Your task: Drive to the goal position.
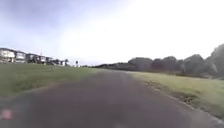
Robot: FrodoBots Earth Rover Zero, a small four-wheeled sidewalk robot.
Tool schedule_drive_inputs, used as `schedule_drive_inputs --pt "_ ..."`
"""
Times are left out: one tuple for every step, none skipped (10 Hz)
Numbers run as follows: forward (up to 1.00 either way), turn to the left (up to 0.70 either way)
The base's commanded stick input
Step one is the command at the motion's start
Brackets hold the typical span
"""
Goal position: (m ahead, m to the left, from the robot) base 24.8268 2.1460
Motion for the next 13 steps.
schedule_drive_inputs --pt "1.00 0.00" --pt "1.00 0.00" --pt "1.00 0.00" --pt "1.00 0.00" --pt "1.00 0.00" --pt "1.00 0.00" --pt "1.00 0.00" --pt "1.00 0.00" --pt "1.00 0.00" --pt "1.00 0.00" --pt "1.00 0.00" --pt "1.00 0.00" --pt "1.00 0.00"
